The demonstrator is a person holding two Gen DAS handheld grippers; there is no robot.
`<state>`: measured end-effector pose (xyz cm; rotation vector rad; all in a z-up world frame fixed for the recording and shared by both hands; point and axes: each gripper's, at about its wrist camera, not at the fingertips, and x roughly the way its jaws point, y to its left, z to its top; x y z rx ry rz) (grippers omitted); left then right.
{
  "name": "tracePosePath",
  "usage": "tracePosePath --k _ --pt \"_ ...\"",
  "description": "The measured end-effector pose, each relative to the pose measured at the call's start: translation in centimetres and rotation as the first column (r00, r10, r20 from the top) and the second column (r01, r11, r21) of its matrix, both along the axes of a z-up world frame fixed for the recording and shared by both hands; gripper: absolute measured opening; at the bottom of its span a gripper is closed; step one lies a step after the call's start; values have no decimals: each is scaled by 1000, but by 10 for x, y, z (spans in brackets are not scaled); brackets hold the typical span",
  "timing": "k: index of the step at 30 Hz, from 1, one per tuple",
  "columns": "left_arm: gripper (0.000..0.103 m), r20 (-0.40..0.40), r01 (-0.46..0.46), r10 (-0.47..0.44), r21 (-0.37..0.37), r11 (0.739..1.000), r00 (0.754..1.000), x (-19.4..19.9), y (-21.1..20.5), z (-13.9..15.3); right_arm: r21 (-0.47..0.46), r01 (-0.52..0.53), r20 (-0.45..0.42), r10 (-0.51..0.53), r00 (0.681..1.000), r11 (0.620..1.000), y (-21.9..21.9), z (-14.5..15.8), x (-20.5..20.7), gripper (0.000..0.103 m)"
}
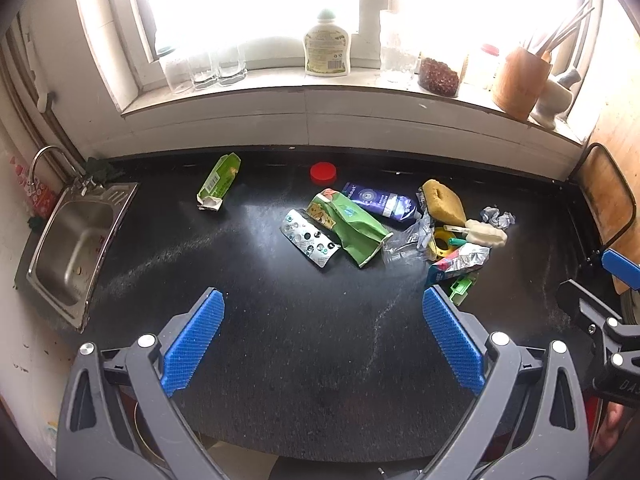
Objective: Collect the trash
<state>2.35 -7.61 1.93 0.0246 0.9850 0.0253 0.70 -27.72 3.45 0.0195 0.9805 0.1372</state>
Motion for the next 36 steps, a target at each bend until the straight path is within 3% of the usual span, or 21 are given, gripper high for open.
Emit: tracePosePath --k 36 --pt "97 -12 -3 3 3 1000 1000 2 -5 -10 9 -8 -3 8 1000 1000 -1 -3 5 98"
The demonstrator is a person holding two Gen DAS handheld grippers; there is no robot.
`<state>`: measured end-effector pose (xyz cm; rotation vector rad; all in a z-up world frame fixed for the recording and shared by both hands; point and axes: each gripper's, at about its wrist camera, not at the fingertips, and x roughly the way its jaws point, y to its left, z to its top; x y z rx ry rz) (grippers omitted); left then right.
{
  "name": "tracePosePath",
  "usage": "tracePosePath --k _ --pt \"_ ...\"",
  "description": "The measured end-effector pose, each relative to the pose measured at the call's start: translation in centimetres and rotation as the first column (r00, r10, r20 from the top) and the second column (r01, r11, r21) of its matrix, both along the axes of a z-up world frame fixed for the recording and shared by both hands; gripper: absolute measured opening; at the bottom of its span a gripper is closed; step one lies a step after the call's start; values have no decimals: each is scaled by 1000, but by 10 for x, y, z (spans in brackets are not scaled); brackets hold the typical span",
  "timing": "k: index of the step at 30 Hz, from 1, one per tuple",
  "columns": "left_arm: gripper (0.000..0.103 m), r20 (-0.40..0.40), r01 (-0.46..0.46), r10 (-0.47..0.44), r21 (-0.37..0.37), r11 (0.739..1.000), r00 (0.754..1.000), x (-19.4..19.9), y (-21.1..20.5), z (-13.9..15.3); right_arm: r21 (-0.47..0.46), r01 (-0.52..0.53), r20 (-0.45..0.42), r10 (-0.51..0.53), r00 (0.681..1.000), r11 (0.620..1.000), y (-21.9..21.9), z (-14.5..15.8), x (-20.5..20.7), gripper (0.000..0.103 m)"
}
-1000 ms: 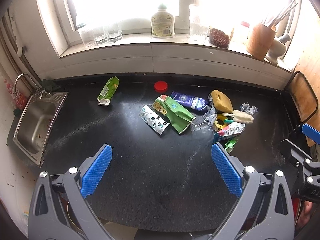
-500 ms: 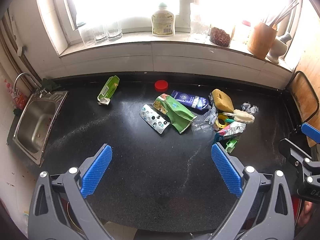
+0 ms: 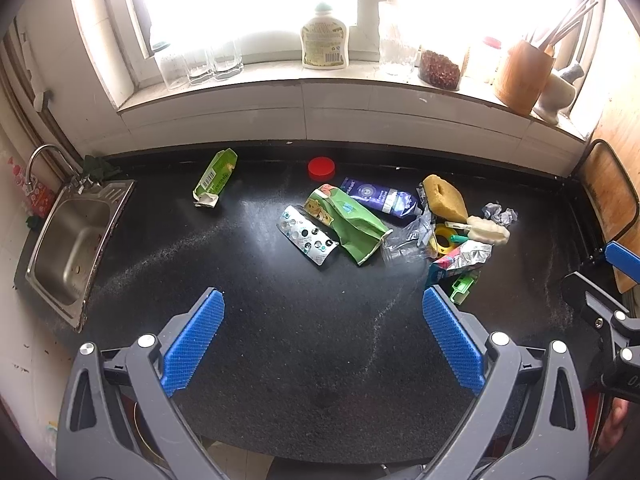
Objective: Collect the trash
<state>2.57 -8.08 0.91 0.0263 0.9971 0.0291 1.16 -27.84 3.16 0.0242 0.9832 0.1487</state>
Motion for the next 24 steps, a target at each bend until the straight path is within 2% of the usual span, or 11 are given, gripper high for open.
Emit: tracePosePath --k 7,15,19,22,24 --pt "97 -6 5 -5 6 1000 1000 4 6 -9 13 -16 -18 16 1000 1000 2 -5 12 98" --pt "97 -45 32 -30 48 998 999 34 38 -34 32 -61 -54 63 997 998 38 -26 51 98" --pt "97 -78 42 -40 26 999 996 65 72 -56 30 -70 -59 72 996 997 67 -41 90 98" --pt "97 -81 42 -37 64 997 996 98 101 -75 57 -69 -70 73 995 996 94 -61 134 98" --pt "97 -77 46 -42 59 997 996 130 127 -91 59 -74 -89 79 993 996 114 -79 165 98"
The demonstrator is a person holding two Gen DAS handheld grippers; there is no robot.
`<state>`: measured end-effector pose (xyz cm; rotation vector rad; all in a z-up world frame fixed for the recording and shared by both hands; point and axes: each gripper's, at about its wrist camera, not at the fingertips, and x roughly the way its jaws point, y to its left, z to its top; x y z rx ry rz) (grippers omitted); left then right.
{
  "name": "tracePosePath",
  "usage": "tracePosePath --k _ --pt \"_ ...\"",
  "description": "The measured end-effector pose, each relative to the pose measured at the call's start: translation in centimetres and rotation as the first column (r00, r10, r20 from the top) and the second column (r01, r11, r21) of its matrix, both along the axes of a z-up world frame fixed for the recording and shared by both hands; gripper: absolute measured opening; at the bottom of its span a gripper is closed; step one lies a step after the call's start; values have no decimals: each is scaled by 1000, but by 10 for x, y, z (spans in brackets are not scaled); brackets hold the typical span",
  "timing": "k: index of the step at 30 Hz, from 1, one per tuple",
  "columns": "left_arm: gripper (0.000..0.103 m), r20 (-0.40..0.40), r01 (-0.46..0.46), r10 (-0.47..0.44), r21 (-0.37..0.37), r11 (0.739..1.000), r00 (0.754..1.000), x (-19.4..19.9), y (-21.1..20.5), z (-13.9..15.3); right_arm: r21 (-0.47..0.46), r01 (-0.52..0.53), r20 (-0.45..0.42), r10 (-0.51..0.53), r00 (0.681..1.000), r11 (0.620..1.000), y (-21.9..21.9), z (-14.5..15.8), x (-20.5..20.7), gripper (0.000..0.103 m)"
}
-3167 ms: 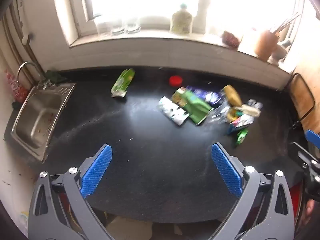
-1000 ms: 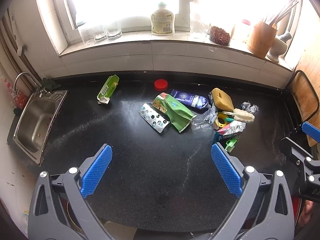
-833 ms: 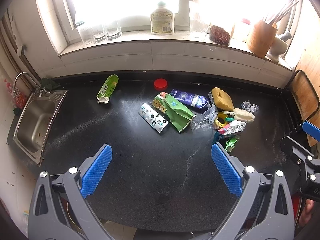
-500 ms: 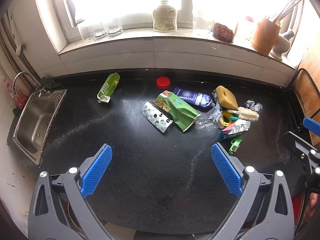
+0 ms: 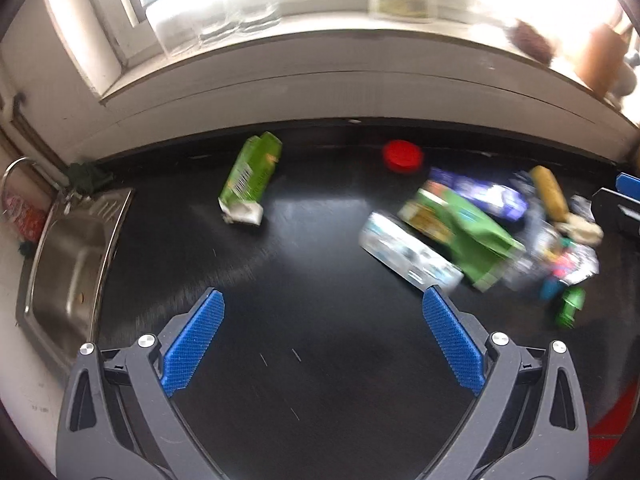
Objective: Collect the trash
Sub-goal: 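Grasp the green juice carton with left tool while right tool grasps red cap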
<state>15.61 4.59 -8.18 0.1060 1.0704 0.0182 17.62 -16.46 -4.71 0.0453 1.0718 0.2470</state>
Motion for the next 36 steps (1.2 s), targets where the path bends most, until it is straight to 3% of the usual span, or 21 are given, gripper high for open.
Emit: tracePosePath --k 3,8,11,16,18,19,20,22,25,27,32,36 --pt "97 4 15 -15 -65 998 1000 48 35 -25 -9 -9 -45 9 999 1000 32 -31 50 98" --pt "97 7 51 -50 -82 995 999 116 75 -66 -92 -34 -119 23 993 995 84 -91 125 94" --pt "97 -11 59 -61 -88 994 998 147 90 -88 -147 -36 -176 10 984 988 101 -123 152 91" --pt "97 -23 98 -100 -94 991 995 174 99 -112 -176 -16 -234 -26 972 984 104 -151 176 85" --pt "96 -29 104 -107 -87 991 994 177 99 -117 -178 -14 -255 -33 966 984 103 -156 179 75" --pt "96 -30 106 -109 -87 991 994 178 99 -118 -175 -16 -271 -33 962 984 102 -159 181 61" --pt "89 -27 109 -111 -79 991 993 178 98 -119 -177 -14 -256 -33 966 984 103 -158 182 50" --pt "74 -20 111 -113 -62 992 993 176 95 -118 -162 -26 -253 -16 967 986 105 -159 186 49" --pt "39 -9 90 -91 -67 994 996 172 93 -111 -142 -45 -247 9 969 989 104 -156 184 49" --pt "35 -23 60 -62 -75 995 998 171 94 -104 -127 -48 -226 18 974 991 98 -144 177 49" --pt "34 10 8 -7 -48 999 1000 136 79 -60 -64 -82 -151 71 986 995 77 -88 144 49" --pt "34 26 -50 52 -44 998 998 76 47 -13 -34 -150 -92 147 985 988 55 -43 104 49"
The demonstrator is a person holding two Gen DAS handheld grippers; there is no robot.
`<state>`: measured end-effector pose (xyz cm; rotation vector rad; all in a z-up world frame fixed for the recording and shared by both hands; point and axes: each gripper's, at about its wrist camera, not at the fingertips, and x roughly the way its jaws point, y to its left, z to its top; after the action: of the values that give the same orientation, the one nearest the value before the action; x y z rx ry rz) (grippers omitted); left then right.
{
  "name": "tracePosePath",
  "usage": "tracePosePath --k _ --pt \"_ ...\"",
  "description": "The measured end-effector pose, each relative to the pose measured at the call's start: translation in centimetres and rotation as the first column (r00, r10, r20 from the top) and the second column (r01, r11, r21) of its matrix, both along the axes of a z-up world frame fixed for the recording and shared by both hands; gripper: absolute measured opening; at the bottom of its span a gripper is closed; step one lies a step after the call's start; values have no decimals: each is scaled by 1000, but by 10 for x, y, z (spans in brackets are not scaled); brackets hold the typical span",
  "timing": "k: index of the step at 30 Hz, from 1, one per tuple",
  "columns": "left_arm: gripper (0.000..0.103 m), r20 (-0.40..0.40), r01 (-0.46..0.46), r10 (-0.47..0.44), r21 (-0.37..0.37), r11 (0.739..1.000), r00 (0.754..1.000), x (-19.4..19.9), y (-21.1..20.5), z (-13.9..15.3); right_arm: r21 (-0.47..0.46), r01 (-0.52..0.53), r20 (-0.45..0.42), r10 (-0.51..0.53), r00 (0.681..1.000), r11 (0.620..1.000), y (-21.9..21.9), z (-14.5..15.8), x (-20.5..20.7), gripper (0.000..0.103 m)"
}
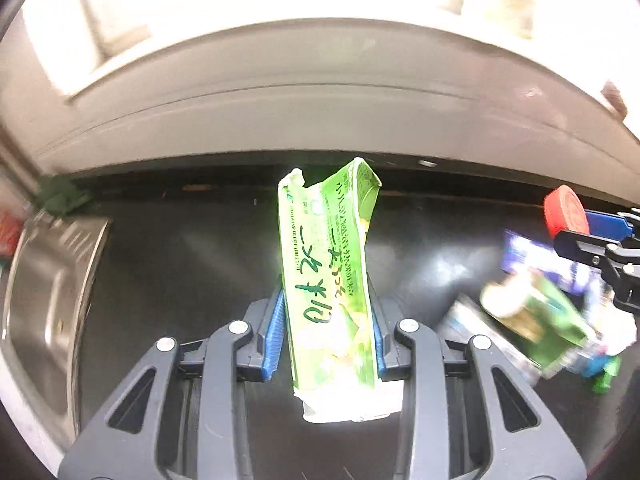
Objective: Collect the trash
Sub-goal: 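Grasp the green juice carton with left tool while right tool grasps red cap, then carry carton and cap to the floor bin and open both tools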
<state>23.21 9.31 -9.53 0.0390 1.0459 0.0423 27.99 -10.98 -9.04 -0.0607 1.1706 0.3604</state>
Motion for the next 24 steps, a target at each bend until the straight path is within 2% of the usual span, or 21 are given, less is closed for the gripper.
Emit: tracePosePath --k 3,6,11,14,19,22,24 --pt "34 -9 -51 50 -12 999 999 -41 -28 24 23 -51 31 50 998 998 -20 25 -40 49" --pt "34 -26 -95 95 -9 995 995 -101 -65 40 34 -104 54 102 993 994 -47 43 -84 49" --pt "34 -61 -158 156 -40 987 986 -189 -108 36 35 -174 62 172 983 984 -84 50 -149 49" --pt "34 -54 -167 165 -24 986 985 -220 -121 39 15 -211 61 210 976 977 -91 52 -176 49" --pt "34 -15 -233 233 -29 972 972 -256 -107 35 24 -278 79 276 958 960 -72 71 -219 49" --pt "34 12 -322 323 -49 946 946 -277 -74 32 41 -352 85 348 934 935 -33 76 -227 49" --pt "34 16 -404 406 -56 913 914 -301 -38 25 70 -431 74 426 902 900 9 76 -240 49"
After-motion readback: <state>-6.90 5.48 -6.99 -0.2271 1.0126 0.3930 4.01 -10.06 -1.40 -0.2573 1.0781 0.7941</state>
